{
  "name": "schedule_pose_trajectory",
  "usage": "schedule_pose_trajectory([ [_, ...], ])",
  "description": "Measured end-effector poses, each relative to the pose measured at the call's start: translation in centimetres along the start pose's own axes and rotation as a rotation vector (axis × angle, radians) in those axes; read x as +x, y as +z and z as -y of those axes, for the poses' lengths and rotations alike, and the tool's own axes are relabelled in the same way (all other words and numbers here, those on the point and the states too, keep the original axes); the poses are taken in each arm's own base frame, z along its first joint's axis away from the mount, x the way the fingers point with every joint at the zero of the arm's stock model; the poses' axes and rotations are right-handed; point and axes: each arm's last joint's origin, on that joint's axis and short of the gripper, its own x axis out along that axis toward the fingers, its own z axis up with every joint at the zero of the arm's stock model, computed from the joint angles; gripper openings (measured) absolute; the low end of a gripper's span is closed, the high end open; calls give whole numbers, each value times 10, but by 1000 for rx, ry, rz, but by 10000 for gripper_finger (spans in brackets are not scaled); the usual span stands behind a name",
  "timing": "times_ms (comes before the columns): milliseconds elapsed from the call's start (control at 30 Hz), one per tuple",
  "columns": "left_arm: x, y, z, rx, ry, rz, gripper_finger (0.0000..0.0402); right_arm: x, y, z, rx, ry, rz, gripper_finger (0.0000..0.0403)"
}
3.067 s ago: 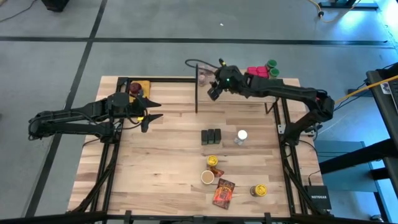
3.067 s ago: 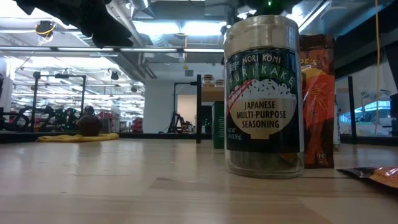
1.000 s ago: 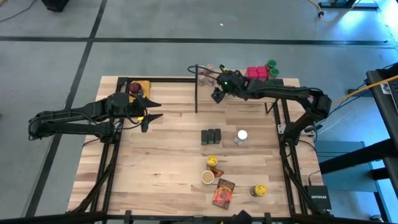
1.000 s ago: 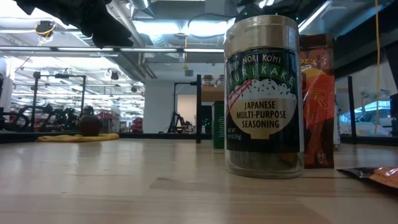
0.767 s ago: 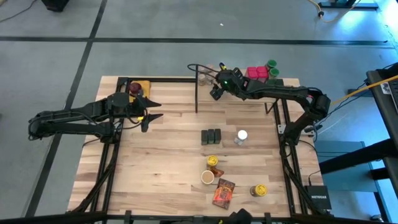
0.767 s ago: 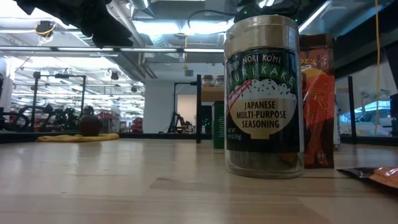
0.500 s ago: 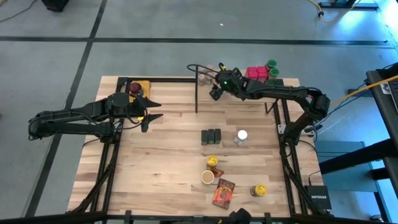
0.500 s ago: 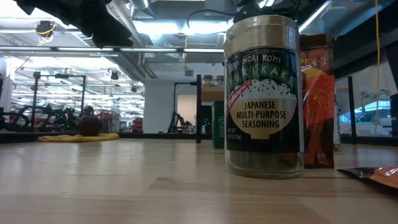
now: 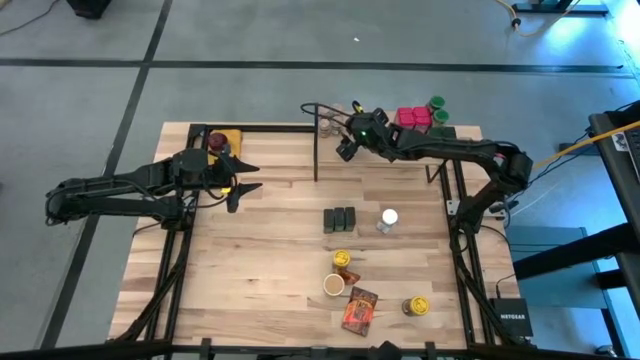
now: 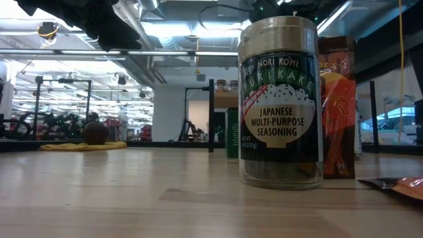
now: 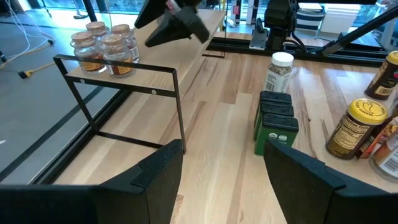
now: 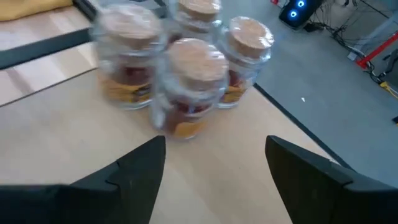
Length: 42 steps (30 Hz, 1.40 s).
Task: Shelf spices
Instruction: Put the brown seasoning bottle on the shelf and align it with the top right brown seasoning bottle, then put the top orange seasoning bag on the shelf
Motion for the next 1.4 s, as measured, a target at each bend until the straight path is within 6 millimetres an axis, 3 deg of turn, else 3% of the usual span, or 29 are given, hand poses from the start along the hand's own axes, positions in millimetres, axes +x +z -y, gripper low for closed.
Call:
schedule_pose_trajectory([
  [433, 0, 0, 0, 0, 0, 0, 219, -33, -1, -61, -186, 161, 82, 282],
  [567, 0, 0, 0, -4, 0, -1, 219, -49, -10, -84, -217, 279, 48, 282],
  [633, 0, 0, 0, -9, -1, -1, 219, -65, -17, -103, -249, 369, 17, 282],
  [767, 0, 0, 0, -23, -8, 1, 219, -119, -22, -134, -262, 467, -2, 282],
  [900, 1, 2, 1, -41, -20, 18, 219, -171, -29, -153, -214, 576, 6, 282],
  [1067, 11, 6, 9, -54, -110, 47, 219, -214, -52, -172, -193, 626, -3, 282],
  [1233, 33, 7, 20, -33, -161, 46, 219, -233, -84, -184, -214, 538, 48, 282],
  [1400, 57, 5, 28, 5, -179, 44, 219, -237, -97, -184, -201, 381, 177, 282],
])
